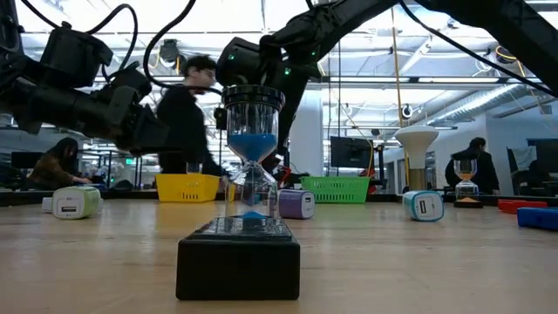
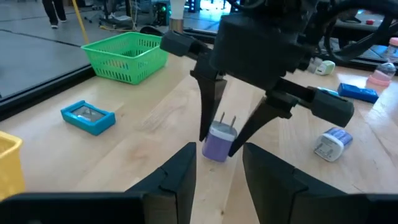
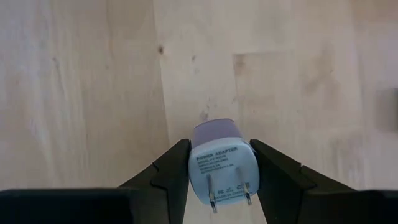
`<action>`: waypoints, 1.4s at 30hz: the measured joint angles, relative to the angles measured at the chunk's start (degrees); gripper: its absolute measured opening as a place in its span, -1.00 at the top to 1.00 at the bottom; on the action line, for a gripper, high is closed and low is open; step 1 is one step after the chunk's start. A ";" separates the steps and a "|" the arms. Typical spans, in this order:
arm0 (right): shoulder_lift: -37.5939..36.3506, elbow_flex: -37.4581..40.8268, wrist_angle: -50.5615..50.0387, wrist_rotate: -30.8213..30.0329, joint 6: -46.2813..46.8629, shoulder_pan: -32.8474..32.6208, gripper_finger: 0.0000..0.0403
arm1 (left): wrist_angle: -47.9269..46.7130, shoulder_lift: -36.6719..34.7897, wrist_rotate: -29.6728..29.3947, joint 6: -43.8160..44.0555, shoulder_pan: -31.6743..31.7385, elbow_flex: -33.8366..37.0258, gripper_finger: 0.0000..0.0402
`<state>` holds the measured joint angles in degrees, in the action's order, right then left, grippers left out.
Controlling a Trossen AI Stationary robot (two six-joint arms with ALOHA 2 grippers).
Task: Pick & Place Office items
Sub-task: Put the top purple charger adapter into the orange bin
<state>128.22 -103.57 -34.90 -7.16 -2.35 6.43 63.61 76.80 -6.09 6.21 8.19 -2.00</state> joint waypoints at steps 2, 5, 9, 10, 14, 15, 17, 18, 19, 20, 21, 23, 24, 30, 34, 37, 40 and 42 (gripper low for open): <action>0.00 0.00 0.12 0.00 0.00 0.03 0.29 | 0.00 0.00 0.00 -0.04 -0.15 0.00 0.35; 0.00 0.00 0.14 0.06 0.13 0.03 0.29 | 0.00 0.02 0.00 -0.06 -0.18 0.00 0.35; -0.02 1.08 0.84 0.17 -0.11 -0.02 0.30 | 0.00 0.02 -0.01 -0.06 -0.18 0.00 0.35; -0.02 1.34 1.26 0.15 -0.06 -0.04 0.30 | -0.01 0.02 0.00 -0.06 -0.18 0.00 0.35; -0.15 1.86 1.34 1.54 0.43 0.11 0.29 | 0.00 0.02 -0.02 -0.04 -0.18 0.00 0.35; -0.15 1.86 1.34 1.60 0.56 0.11 0.29 | 0.00 0.02 -0.02 -0.04 -0.18 0.00 0.35; -0.15 1.88 1.36 2.09 0.59 0.11 0.29 | -0.01 0.02 -0.02 -0.04 -0.18 0.00 0.35; -0.15 1.90 1.38 2.73 0.60 0.13 0.29 | 0.00 0.02 -0.02 -0.04 -0.18 0.00 0.35; -0.15 1.90 1.45 3.00 0.75 0.16 0.29 | 0.00 0.02 -0.02 -0.04 -0.18 0.00 0.35; -0.15 1.93 1.65 2.88 0.85 0.15 0.28 | -0.02 0.02 -0.02 -0.04 -0.18 0.00 0.35; -0.15 1.95 1.88 2.74 1.02 0.13 0.26 | -0.03 0.02 -0.02 -0.04 -0.18 0.00 0.35; -0.13 1.99 2.64 2.75 1.24 0.01 0.21 | -0.10 0.02 -0.02 -0.01 -0.18 0.00 0.35; -0.04 2.03 2.96 2.73 1.24 -0.09 0.18 | -0.16 0.02 -0.02 0.06 -0.18 0.00 0.35; 0.04 2.10 4.72 2.59 0.05 -0.65 0.03 | -0.55 0.02 0.00 0.14 -0.18 0.00 0.35; -1.99 2.25 5.77 -0.23 -0.99 -1.60 -0.05 | -0.92 0.03 -0.01 0.09 -0.18 0.00 0.35; -6.33 1.97 5.47 -3.38 -1.60 -2.55 -0.07 | -1.38 0.04 0.01 0.20 -0.20 0.00 0.35; -10.59 2.19 0.53 -3.31 -2.49 -3.24 0.00 | -1.47 0.04 0.03 1.31 -0.44 0.00 0.35; -13.58 4.24 0.89 -3.59 -2.46 -3.58 0.09 | -1.68 0.04 0.03 1.91 -0.83 0.00 0.35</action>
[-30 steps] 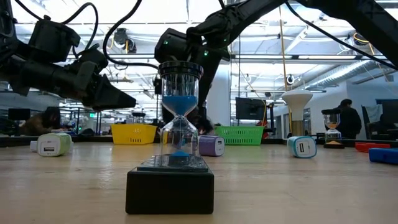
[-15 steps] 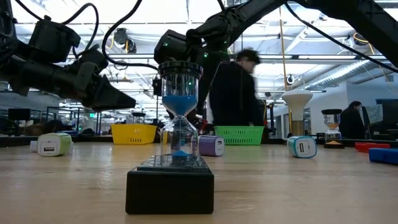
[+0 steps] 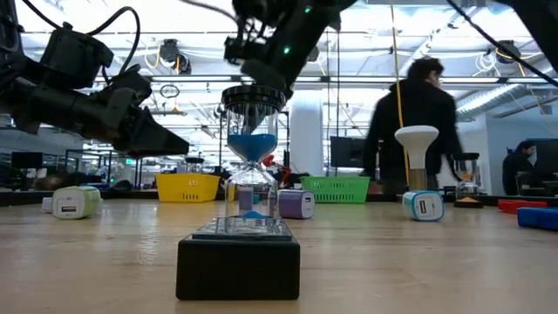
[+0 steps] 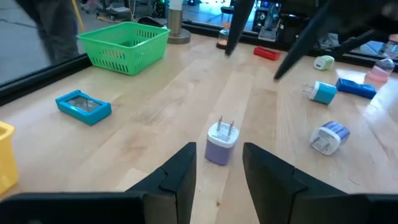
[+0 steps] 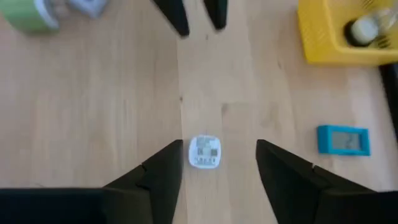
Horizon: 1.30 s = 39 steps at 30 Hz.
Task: Pick & Place Office items
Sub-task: Put the top purple charger adapter into the orange bin
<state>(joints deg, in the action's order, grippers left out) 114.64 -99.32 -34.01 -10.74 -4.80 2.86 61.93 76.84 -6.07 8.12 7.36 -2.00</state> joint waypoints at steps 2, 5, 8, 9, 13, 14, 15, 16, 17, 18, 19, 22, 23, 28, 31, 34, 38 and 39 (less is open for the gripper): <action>-3.90 4.38 1.98 0.07 0.02 -0.07 0.23 | -0.21 0.00 0.01 0.10 -0.46 0.00 0.35; -10.04 13.86 12.52 0.21 1.29 0.04 0.46 | -0.39 0.00 0.00 -1.07 -1.23 -0.05 0.35; -15.17 25.58 22.88 0.42 2.76 0.62 0.72 | -0.50 0.02 0.00 0.29 -1.81 -0.68 0.35; -16.89 29.36 27.28 0.52 3.45 0.81 0.80 | -0.55 0.02 0.02 1.50 -1.90 -1.07 0.35; -23.58 42.46 40.55 0.37 5.51 1.62 0.97 | -2.56 0.01 0.02 5.38 -1.93 -3.55 0.35; -25.20 45.44 43.06 0.33 6.30 1.78 0.95 | -4.24 0.02 0.02 6.04 -1.93 -4.52 0.35; -26.53 48.15 44.49 0.31 6.89 2.05 0.93 | -6.33 0.01 0.03 6.30 -1.93 -5.78 0.35; -27.55 50.69 47.12 0.31 7.25 2.34 0.92 | -8.89 0.02 0.04 6.43 -1.93 -7.18 0.35; -28.61 52.90 50.50 0.35 7.53 2.50 0.92 | -11.95 0.00 0.05 6.42 -1.93 -8.71 0.35; -30.14 55.27 52.43 0.34 7.59 2.72 0.92 | -15.13 0.00 0.07 6.34 -1.93 -10.34 0.35; -31.47 57.40 54.41 0.30 7.61 2.94 0.93 | -18.72 0.02 0.07 6.18 -1.93 -12.14 0.35; -34.37 62.06 60.57 0.34 7.34 3.56 0.98 | -29.69 0.02 -0.20 5.89 -2.02 -17.46 0.35; -35.33 63.16 60.48 0.33 7.33 3.82 0.99 | -33.20 0.01 -0.30 5.67 -2.01 -19.24 0.35; -39.40 65.05 62.36 0.31 7.79 4.36 0.98 | -45.47 0.02 -1.62 5.07 -1.99 -26.09 0.35; -40.58 65.80 61.82 0.34 7.80 4.31 1.00 | -51.05 -0.01 -1.52 5.03 -1.99 -29.52 0.35; -40.54 65.58 62.35 0.37 7.82 4.15 0.99 | -57.53 0.00 -1.54 3.70 -1.99 -32.81 0.35; -40.52 65.63 61.79 0.35 7.81 4.15 1.00 | -64.58 -0.02 -1.55 2.06 -1.99 -36.18 0.35; -40.52 65.63 61.85 0.35 7.81 4.15 1.00 | -65.43 -0.02 -1.54 1.51 -1.99 -36.61 0.35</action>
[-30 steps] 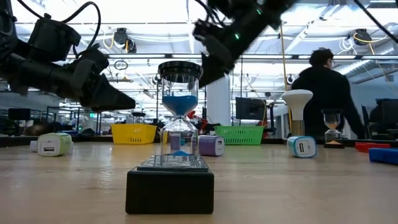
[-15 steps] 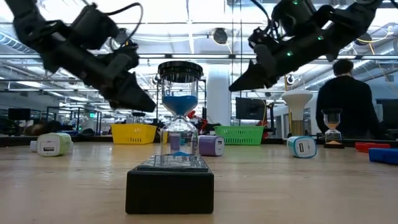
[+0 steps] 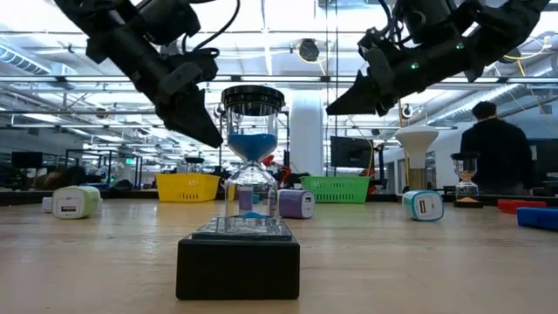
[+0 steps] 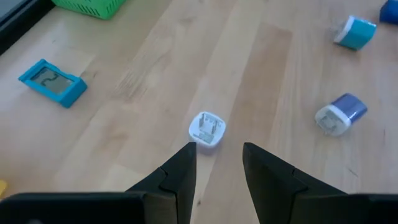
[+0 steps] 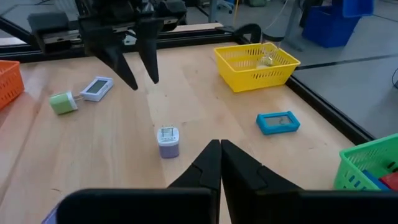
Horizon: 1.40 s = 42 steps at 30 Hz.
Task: Pick & Place Office items
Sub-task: Put the top purple charger adapter into the orange bin
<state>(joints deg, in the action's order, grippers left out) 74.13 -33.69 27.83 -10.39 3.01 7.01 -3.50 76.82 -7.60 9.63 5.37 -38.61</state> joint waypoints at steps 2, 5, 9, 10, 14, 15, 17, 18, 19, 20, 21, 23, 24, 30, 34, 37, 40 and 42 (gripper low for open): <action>0.00 0.00 0.04 0.00 0.00 0.00 0.99 | -1.16 0.00 0.48 -2.38 0.00 -0.40 0.35; 0.00 0.00 0.32 0.00 0.00 0.00 1.00 | -1.33 0.00 2.47 -5.13 0.00 -0.46 0.35; 0.00 0.00 0.20 0.00 0.00 0.00 0.99 | -1.55 0.00 2.53 -6.29 0.24 -0.48 0.35; 0.00 0.00 0.22 0.00 0.00 0.00 0.99 | -1.36 0.00 2.45 -7.16 0.24 -0.48 0.37; 0.00 0.00 0.22 0.00 -0.02 0.00 1.00 | 0.00 0.00 3.22 -9.25 0.52 -0.48 0.54; 0.00 0.00 0.22 0.00 -0.02 0.00 1.00 | 0.55 0.00 3.27 -9.36 0.77 -0.48 0.60; 0.00 0.00 0.22 0.00 -0.02 0.00 0.99 | 2.09 0.00 3.05 -9.26 1.61 -0.48 0.71; 0.00 0.00 0.22 0.00 -0.02 0.00 0.99 | 2.67 0.00 3.10 -9.11 2.17 -0.48 0.76; 0.00 0.00 0.22 0.00 -0.02 0.00 0.99 | 3.03 0.00 3.63 -9.07 2.81 -0.48 0.78; 0.01 0.00 0.20 0.00 -0.02 0.00 1.00 | 3.24 0.00 4.96 -9.13 3.53 -0.48 0.80; 0.02 0.00 0.20 0.00 -0.02 0.00 1.00 | 3.23 0.00 6.58 -9.14 4.24 -0.48 0.80; 0.02 0.00 0.20 0.00 -0.02 0.00 1.00 | 3.25 0.08 9.61 -9.10 5.35 -0.48 0.77; 0.02 0.00 0.19 0.01 -0.03 0.00 1.00 | 3.39 0.36 10.41 -9.11 5.68 -0.48 0.73; 0.02 -0.02 0.20 0.02 -0.20 0.00 1.00 | 4.91 3.55 10.86 -13.70 5.73 -0.48 0.32; 0.04 -0.02 0.20 0.02 -0.20 -0.02 0.99 | 9.69 7.36 10.15 -14.14 5.79 -0.48 0.03; 0.04 -0.04 0.20 0.02 -0.07 0.00 1.00 | 13.62 10.07 10.12 -14.79 6.05 -0.48 -0.16; 0.04 -0.04 0.20 0.00 -0.04 0.00 1.00 | 14.72 12.11 10.11 -15.11 6.25 -0.74 -0.31; 0.04 -0.04 0.20 0.02 -0.07 0.00 0.99 | 14.14 13.44 10.04 -16.13 6.25 -1.40 -0.38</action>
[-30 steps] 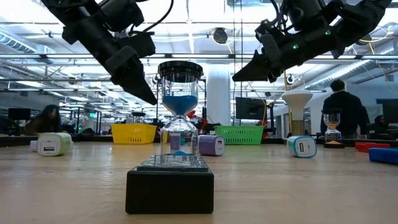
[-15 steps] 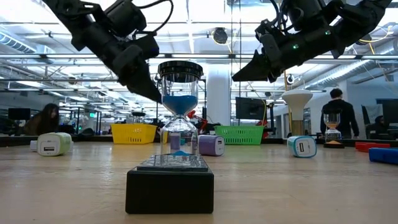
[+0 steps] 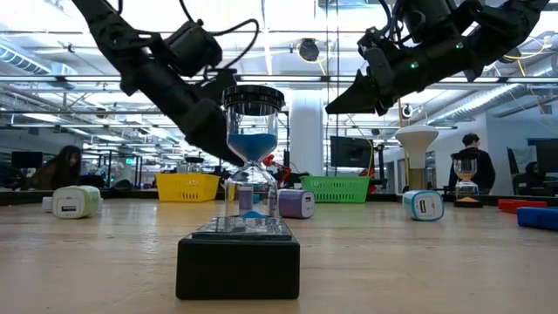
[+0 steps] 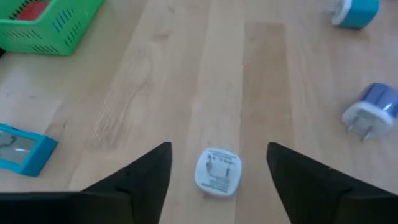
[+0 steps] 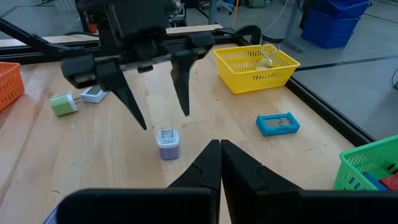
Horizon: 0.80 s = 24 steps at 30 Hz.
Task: Pick & Place Office items
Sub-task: Put the top purple charger adapter into the orange bin
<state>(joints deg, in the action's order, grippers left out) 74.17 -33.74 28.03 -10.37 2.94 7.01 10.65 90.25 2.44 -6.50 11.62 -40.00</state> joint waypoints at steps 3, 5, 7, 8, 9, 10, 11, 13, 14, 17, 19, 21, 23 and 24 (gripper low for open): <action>0.00 0.00 0.00 0.00 0.00 0.00 1.00 | -0.17 1.78 -0.02 -2.02 -0.02 -1.08 -0.44; 0.00 0.00 0.00 -0.01 0.00 0.00 1.00 | -0.01 2.91 -0.05 -2.22 -0.01 -2.03 -0.46; 0.00 -0.01 -0.02 0.06 0.01 0.00 0.99 | -0.15 4.19 -0.70 -2.53 0.00 -2.98 -0.46; 0.00 -0.02 -0.02 0.07 0.02 0.00 0.99 | -0.78 4.82 -1.02 -2.85 0.00 -3.58 -0.46; 0.00 -0.02 -0.03 0.09 0.00 0.00 0.99 | -1.54 5.44 -1.30 -3.24 0.00 -4.11 -0.45; 0.00 -0.02 -0.02 0.10 -0.02 0.00 1.00 | -2.12 6.03 -1.60 -3.76 0.00 -4.71 -0.44; 0.00 -0.02 -0.05 0.09 -0.05 0.00 1.00 | -2.43 6.61 -1.94 -4.23 -0.02 -5.18 -0.43; 0.00 -0.02 -0.09 0.11 -0.09 0.00 1.00 | -3.19 7.34 -2.47 -5.01 0.00 -5.69 -0.39; 0.00 -0.02 -0.16 0.13 -0.09 0.00 1.00 | -3.48 7.62 -2.49 -5.20 0.00 -5.78 -0.37; 0.00 -0.02 -0.22 0.11 -0.13 0.00 0.99 | -4.21 7.99 -2.45 -5.42 0.00 -6.04 -0.27; 0.00 -0.02 -0.22 0.11 -0.13 0.00 1.00 | -4.92 7.94 -2.45 -5.89 -0.02 -6.04 -0.18; 0.00 -0.02 -0.25 0.11 -0.13 0.00 1.00 | -5.92 7.94 -2.42 -6.35 0.00 -6.04 -0.09; 0.00 -0.02 -0.24 0.12 -0.13 0.00 1.00 | -6.18 7.94 -2.05 -6.39 0.00 -6.04 -0.01; 0.00 -0.02 -0.24 0.13 -0.13 0.00 1.00 | -6.18 7.94 -1.95 -6.39 -0.02 -6.04 0.03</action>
<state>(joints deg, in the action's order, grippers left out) 74.17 -33.76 27.79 -10.24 2.81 7.01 4.47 98.19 0.49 -12.88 11.60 -46.04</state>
